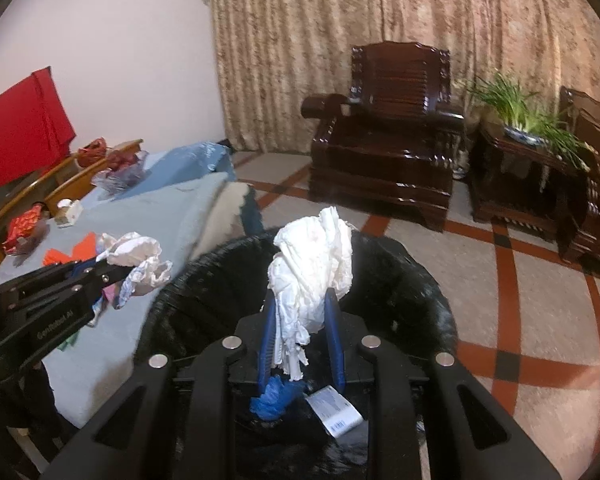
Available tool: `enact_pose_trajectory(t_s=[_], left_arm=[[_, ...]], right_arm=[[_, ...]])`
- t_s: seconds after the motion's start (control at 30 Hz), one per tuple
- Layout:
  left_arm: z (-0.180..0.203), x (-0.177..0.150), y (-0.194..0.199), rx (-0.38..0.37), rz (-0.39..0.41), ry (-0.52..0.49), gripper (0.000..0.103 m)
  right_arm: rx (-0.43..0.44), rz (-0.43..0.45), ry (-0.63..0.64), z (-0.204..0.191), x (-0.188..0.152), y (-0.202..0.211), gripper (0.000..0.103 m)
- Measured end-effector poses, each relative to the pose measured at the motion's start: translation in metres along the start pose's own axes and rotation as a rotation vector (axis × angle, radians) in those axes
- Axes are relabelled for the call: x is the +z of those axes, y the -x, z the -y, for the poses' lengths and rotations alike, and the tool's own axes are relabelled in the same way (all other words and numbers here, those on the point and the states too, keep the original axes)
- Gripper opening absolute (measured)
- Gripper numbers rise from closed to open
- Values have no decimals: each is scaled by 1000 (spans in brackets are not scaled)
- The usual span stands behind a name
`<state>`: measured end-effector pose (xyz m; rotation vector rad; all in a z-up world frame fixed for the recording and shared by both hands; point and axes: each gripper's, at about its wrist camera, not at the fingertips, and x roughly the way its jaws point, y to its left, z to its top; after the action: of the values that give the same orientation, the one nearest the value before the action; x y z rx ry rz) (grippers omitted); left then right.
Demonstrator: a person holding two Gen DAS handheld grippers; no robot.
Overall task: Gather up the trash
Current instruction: 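Drop the tissues into the bin with the right gripper while the left drops the paper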
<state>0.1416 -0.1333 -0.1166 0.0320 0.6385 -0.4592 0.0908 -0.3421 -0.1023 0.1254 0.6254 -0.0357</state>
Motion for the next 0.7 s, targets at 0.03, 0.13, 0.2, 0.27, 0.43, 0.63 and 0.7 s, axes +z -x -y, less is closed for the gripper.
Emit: enact_pose_trajectory(t_s=[0.03,0.13,0.2,0.27,0.43,0.63,0.7], left_arm=[[3,-1,-5,-4,-8,-6,10],[10,-4,-18,-23,-31,-11,11],[11,-6,-24,-36,-50,-9,17],[10,-7,-27,-55,-62,5,42],[1,-9,-23,-41,-54,19,59],[-25,-7,1,38,-10,43,80],[-38,-6,12,73,7,55,84]], right_arm=[[-5,-7,-3,3,-2,-2,23],[-22,-28,-12,11,-8,-7,26],[-40,-43,-14,15,-13,-10,28],[-54,-51,-19,17,-17,-11,39],[-93,-40,-33,20,-20,-7,84],[-87,5,-46,12,-11,2,97],[-71,10,-46,7,-5,1,97]])
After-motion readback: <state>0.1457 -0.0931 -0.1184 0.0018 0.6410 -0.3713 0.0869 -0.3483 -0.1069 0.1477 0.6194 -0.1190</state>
